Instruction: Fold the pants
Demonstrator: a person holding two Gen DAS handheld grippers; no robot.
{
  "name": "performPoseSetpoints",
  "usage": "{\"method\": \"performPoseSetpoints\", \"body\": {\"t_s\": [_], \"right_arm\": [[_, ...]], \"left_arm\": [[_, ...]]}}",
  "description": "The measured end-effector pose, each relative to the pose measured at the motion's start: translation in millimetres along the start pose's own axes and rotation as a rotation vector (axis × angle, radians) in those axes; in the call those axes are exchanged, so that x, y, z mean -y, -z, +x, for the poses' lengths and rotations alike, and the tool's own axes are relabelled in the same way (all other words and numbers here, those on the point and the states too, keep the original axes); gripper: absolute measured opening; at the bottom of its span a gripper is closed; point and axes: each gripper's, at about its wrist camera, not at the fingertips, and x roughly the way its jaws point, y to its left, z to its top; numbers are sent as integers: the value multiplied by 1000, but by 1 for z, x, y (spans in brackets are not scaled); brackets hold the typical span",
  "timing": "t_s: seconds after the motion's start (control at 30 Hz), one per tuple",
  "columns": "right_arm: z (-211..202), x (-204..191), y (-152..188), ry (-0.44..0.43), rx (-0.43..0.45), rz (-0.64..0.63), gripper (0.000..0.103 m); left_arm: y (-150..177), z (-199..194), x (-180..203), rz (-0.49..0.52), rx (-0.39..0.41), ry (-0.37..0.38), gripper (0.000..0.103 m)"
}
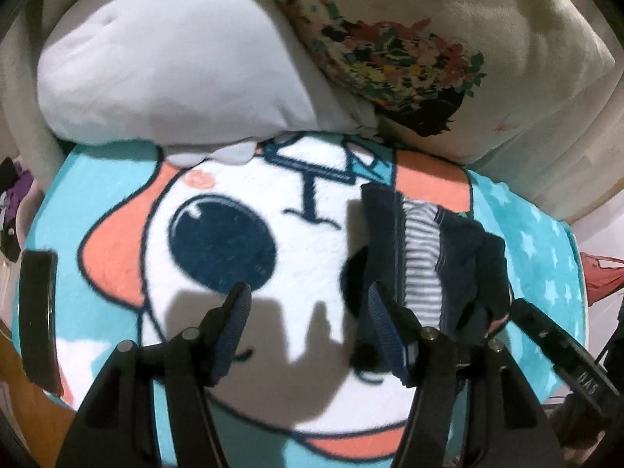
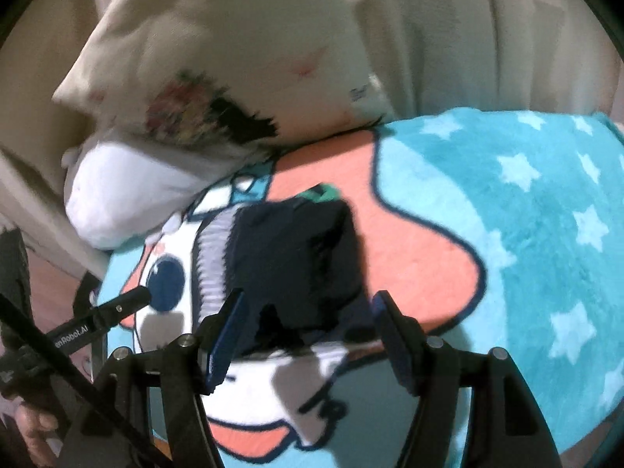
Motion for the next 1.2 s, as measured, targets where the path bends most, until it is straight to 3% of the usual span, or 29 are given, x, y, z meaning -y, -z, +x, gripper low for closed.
{"method": "performPoseSetpoints", "body": {"t_s": [0.13,0.43,0.67,0.9,1.2], "right_arm": [[9,-31,21,36,-33,-74,72],[34,-95,62,76,-109,-182,72],[58,-136,90,71,-192,-255,72],[46,-157,83,114,-146,-325,72],[20,-148,62,186,-71,-302,75]], "left_arm": [[13,-9,-28,-46,-7,21,62],[38,-27,-106,-140,-21,-9,62],[56,-26,-136,-182,-59,-4,62],[49,-43,-142,-186,-7,26,62],[28,-57,-128,-149,69,28,67]]}}
